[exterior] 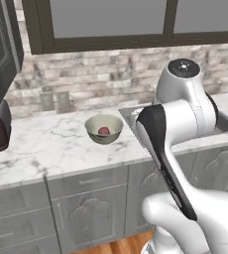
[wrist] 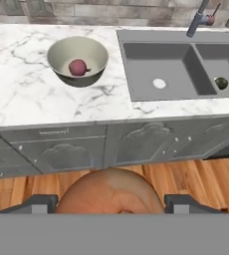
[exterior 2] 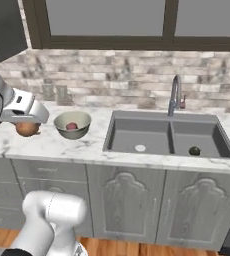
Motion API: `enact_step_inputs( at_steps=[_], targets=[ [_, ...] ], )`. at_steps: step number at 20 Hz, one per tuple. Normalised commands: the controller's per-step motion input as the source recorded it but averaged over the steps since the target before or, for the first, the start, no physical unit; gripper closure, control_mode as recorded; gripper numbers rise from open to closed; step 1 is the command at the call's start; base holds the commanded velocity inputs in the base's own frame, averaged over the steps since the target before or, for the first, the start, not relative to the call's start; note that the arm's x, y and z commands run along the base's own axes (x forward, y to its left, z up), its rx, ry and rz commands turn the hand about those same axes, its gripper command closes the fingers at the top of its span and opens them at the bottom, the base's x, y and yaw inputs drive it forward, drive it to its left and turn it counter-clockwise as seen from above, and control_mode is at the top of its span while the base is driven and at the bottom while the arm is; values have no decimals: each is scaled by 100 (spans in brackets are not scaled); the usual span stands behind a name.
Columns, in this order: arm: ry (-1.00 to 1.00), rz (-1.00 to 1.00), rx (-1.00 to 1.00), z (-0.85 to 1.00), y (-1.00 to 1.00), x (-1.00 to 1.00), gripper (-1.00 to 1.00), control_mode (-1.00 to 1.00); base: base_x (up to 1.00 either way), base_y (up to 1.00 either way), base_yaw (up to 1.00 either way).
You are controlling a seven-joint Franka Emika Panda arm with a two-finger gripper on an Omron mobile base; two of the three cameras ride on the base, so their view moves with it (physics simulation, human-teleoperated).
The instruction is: Pick the onions from the cabinet and place them in one bowl. Pick the squash from the sink and place it in the other bowl.
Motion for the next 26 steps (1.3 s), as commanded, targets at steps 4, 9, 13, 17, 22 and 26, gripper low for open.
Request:
enact_step_inputs(
  at_steps=[4, 9, 13, 17, 22, 26],
  targets=[
    [0, 0, 0, 0, 0, 0, 100, 100, 70, -24, 0],
    [0, 0, 0, 0, 0, 0, 100, 100, 65, -16, 1],
    [0, 0, 0, 0, 0, 0, 100, 100, 29, -1, 3],
    [0, 0, 0, 0, 0, 0, 100, 100, 13, 0, 0],
    [0, 9, 1, 0, -9, 50, 100, -100, 0, 0, 0],
    [2, 13, 2, -6, -6, 73, 100, -100, 0, 0, 0]
  ],
)
